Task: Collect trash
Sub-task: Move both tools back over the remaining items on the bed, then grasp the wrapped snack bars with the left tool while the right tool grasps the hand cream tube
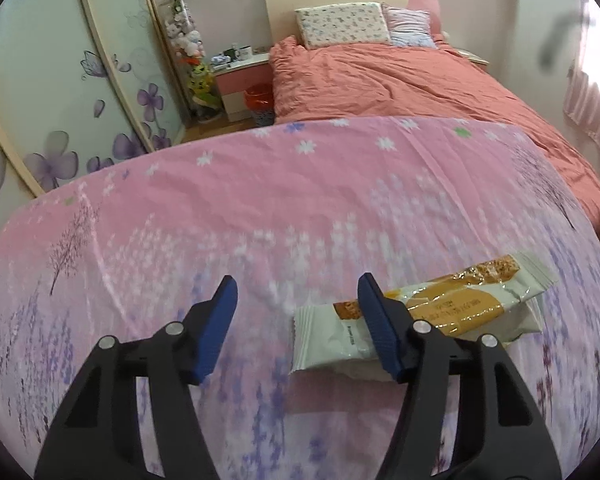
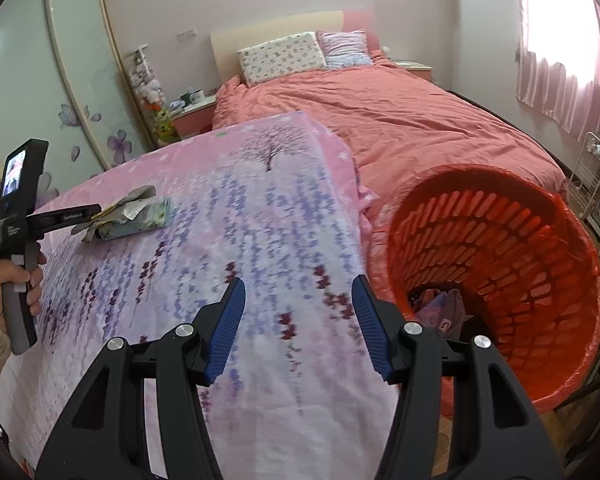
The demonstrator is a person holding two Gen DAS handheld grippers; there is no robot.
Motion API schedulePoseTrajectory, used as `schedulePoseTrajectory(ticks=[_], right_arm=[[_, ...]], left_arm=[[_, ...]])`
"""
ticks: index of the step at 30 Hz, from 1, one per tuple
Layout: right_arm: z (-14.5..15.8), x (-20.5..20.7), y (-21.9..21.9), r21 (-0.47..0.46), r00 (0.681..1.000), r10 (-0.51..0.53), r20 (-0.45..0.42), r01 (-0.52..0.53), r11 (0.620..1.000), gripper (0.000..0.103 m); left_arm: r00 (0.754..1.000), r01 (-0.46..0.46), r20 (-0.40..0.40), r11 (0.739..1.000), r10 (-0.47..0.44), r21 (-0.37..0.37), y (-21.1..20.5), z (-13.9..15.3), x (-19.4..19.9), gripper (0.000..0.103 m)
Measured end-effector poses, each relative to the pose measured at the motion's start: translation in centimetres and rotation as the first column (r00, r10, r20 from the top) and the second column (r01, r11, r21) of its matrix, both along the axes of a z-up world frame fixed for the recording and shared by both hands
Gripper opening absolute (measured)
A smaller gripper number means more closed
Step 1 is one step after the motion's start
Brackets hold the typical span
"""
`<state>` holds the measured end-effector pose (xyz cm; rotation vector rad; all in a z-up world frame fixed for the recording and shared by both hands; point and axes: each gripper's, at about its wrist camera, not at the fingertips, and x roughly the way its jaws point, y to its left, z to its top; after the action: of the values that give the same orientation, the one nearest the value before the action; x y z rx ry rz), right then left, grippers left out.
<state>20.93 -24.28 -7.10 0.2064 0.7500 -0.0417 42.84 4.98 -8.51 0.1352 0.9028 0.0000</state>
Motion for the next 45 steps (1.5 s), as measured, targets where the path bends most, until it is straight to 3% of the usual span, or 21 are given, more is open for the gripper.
schedulePoseTrajectory(ticks=[9,13,20,26,28,31,32,33,37,40,45], right_arm=[[-0.1,0.0,2.3,-0.01,0.999,0.042,-0.012,-0.042,0.999,0.056],[0.1,-0.3,2.7,-0.012,0.999,0.045,-0.011,-0.045,0.999,0.056],[0.4,-1.0,3.5,-0.02,0.998,0.062,-0.01,-0.062,0.998,0.057],[0.3,-1.3,4.5,-0.016,0.997,0.08,-0.013,-0.08,0.997,0.057],[0.2,-1.4,5.0,-0.017,0.996,0.087,-0.018,-0.087,0.996,0.057],[0.1,-1.2,5.5,-0.013,0.995,0.094,-0.021,-0.095,0.995,0.057],[0.1,-1.0,5.7,-0.007,0.995,0.1,-0.022,-0.1,0.995,0.057],[0.2,-1.0,6.0,-0.003,0.994,0.103,-0.022,-0.103,0.995,0.057],[0.3,0.0,7.7,0.026,0.991,0.136,-0.018,-0.135,0.991,0.057],[0.3,1.1,9.4,0.045,0.986,0.168,-0.017,-0.167,0.985,0.057],[-0.4,3.8,11.8,0.15,0.983,0.179,-0.039,-0.171,0.974,0.057]], left_arm=[[0.987,0.134,-0.071,0.978,-0.147,-0.162,0.6,0.6,-6.8,0.062],[0.989,0.138,-0.024,0.98,-0.143,-0.142,0.2,1.7,-8.6,0.075],[0.993,0.104,-0.035,0.983,-0.111,-0.149,0.7,1.9,-11.4,0.076],[0.993,0.084,-0.07,0.988,-0.093,-0.128,0.5,-0.1,-14.3,0.076],[0.993,0.08,-0.08,0.99,-0.09,-0.117,0.2,-0.9,-14.7,0.069],[0.992,0.096,-0.073,0.986,-0.106,-0.138,-0.1,-1.4,-15.1,0.046],[0.992,0.098,-0.069,0.988,-0.106,-0.12,-0.1,-1.2,-15.0,0.028],[0.993,0.093,-0.065,0.992,-0.099,-0.089,0.0,-1.1,-14.7,0.022],[0.999,0.005,-0.046,0.999,-0.007,-0.042,3.4,-1.2,-12.7,0.022],[0.997,-0.061,-0.04,0.997,0.059,-0.053,6.8,-1.2,-11.5,0.023],[0.996,-0.084,-0.026,0.992,0.082,-0.09,9.5,-1.3,-10.9,0.027]])
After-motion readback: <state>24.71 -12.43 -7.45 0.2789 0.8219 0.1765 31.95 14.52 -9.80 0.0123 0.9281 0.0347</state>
